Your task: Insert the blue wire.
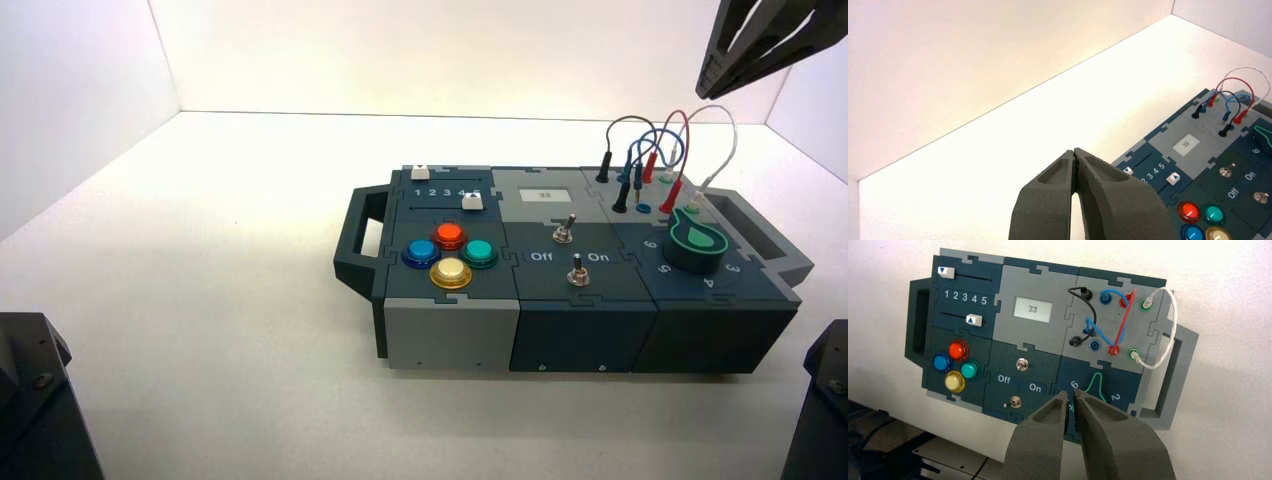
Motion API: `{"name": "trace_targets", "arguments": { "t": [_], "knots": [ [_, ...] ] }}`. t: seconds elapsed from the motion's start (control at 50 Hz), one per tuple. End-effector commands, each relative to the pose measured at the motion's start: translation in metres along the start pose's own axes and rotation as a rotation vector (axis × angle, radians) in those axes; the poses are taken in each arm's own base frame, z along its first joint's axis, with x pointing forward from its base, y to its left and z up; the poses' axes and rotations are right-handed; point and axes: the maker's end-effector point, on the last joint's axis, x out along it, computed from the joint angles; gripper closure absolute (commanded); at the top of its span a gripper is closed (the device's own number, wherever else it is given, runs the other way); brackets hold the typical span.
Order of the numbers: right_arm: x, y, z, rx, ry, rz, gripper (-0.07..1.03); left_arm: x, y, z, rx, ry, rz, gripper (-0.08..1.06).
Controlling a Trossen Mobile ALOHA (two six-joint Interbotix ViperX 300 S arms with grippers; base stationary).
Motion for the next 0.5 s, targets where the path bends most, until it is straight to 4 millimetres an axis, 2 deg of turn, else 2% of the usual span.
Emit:
{"name": "trace_targets", "arguments": {
  "t": [0.02, 0.3, 0.5],
  "knots": [
    [-0.005, 0.003, 0.008, -0.004, -0.025, 0.006, 0.9, -0.002, 0.004, 0.008, 0.003, -0.026, 0.013, 1.01],
    [-0.007, 0.001, 0.012, -0.003, -0.036, 0.0, 0.9, 0.0, 0.004, 0.004, 0.005, -0.015, 0.013, 1.01],
    [-0.016, -0.014, 0.028, 0.075, -0.104, -0.034, 0.9, 0.011, 0.003, -0.002, 0.0, 0.027, 0.006, 1.01]
  ]
}}
